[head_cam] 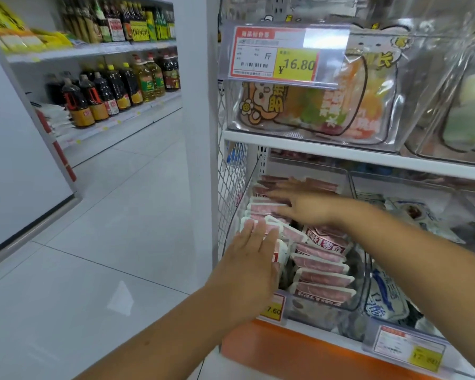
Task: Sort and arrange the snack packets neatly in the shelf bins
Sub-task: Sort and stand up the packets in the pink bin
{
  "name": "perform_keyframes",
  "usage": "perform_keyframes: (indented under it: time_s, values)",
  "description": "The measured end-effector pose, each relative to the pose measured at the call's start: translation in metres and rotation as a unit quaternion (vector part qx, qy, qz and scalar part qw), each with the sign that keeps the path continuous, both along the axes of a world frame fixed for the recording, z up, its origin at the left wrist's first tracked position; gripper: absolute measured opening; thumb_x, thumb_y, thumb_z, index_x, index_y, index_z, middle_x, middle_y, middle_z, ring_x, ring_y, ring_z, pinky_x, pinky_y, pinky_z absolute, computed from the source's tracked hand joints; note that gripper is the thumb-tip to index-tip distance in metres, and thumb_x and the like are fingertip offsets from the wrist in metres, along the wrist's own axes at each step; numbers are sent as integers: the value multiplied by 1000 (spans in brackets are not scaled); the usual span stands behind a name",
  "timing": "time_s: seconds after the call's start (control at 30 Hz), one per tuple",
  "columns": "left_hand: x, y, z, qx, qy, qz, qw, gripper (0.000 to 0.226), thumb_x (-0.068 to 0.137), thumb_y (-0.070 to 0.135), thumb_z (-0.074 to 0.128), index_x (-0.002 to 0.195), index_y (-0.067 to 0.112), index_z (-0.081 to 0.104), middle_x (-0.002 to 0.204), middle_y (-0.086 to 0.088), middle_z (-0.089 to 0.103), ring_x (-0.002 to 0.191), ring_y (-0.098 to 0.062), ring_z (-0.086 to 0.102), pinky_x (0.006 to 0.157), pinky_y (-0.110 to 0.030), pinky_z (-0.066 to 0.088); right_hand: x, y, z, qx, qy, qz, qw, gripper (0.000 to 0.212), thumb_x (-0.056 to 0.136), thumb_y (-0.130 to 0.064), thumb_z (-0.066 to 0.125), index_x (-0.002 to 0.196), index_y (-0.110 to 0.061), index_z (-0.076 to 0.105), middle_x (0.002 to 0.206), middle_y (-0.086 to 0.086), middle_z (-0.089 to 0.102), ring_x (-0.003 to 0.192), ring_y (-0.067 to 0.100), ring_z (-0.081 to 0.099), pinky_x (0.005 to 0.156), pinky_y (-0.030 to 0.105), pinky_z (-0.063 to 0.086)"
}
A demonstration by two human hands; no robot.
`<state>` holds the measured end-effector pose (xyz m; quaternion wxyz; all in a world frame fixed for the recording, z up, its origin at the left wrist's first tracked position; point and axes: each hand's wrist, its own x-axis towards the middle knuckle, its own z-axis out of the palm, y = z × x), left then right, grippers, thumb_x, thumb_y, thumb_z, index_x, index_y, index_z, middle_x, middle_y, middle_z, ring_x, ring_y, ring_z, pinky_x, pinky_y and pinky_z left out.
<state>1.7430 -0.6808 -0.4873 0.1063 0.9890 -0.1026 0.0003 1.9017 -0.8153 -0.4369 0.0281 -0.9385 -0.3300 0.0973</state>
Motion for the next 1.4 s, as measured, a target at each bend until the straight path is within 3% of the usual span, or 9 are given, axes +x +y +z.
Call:
perform_keyframes:
  time_s: [0.17, 0.27, 0.33, 0.43, 0.63, 0.83, 1.03, 1.2, 1.4]
  values:
    - [4, 0, -1, -12, -3, -7, 1000, 62, 103, 29, 27, 153, 19, -8, 161, -1, -15, 146, -22, -20, 120, -39, -3, 22, 3, -8, -100, 9, -37, 994, 49, 99, -57, 19, 146, -45, 26, 161, -9, 0, 148, 26, -10, 116, 58, -8]
    - [3, 1, 2, -15, 0, -2, 1000, 63, 103, 27, 29, 153, 20, -9, 160, -1, -18, 145, -21, -22, 121, -39, -3, 8, -3, 8, -25, 46, -50, 997, 50, 95, -61, 33, 141, -41, 39, 161, -5, 10, 148, 26, -2, 119, 49, 2]
    - [4, 0, 2, -4, 1, -5, 1000, 63, 103, 26, 28, 153, 19, -10, 160, -1, -19, 146, -22, -20, 120, -40, -4, -13, -13, 25, 33, 2, -51, 998, 34, 89, -56, 54, 117, -39, 62, 153, -5, 29, 144, 21, 15, 116, 41, 16]
    - [5, 0, -1, -3, 4, -8, 1000, 64, 102, 25, 28, 152, 19, -10, 160, -1, -17, 147, -21, -16, 120, -39, -4, -40, -25, 32, -32, -39, -15, 999, 17, 78, -48, 68, 82, -31, 69, 131, -10, 48, 126, 13, 35, 104, 34, 36]
    - [-5, 4, 1, -42, -37, -6, 998, 66, 102, 20, 33, 153, 21, -9, 161, 2, -12, 147, -15, -12, 117, -27, -8, -39, -9, 13, -13, -66, -26, 997, 5, 79, -32, 71, 79, -27, 73, 133, -6, 48, 101, 13, 56, 81, 30, 48]
    - [-12, 6, 0, -14, -71, -23, 997, 65, 102, 18, 31, 152, 17, -10, 161, -2, -11, 146, -18, -16, 105, -21, -24, -37, 12, -4, 99, -74, -22, 992, 17, 90, -32, 59, 85, -21, 72, 139, -6, 47, 111, 16, 53, 93, 35, 45]
    - [-2, 5, -4, -14, -38, -7, 999, 70, 100, 15, 40, 153, 17, -5, 161, -3, -8, 147, -20, -12, 118, -31, -8, -45, -12, 29, 135, 28, -56, 989, 17, 87, -38, 66, 100, -29, 73, 126, -7, 56, 115, 14, 53, 93, 27, 41]
    - [1, 5, -8, -32, -85, 2, 996, 70, 98, 10, 46, 154, 21, 6, 161, -1, 6, 148, -18, 2, 116, -27, -2, -74, -26, 28, 14, 6, -23, 1000, 17, 81, -45, 69, 95, -34, 71, 151, -11, 32, 132, 13, 38, 107, 30, 33]
    - [-7, 6, -2, -42, -111, 8, 993, 68, 96, 7, 47, 154, 20, 12, 160, -1, 12, 148, -17, 6, 113, -23, -1, -69, -7, 8, -34, -46, -53, 997, 20, 83, -47, 64, 79, -29, 69, 149, -4, 37, 131, 20, 38, 106, 46, 36]
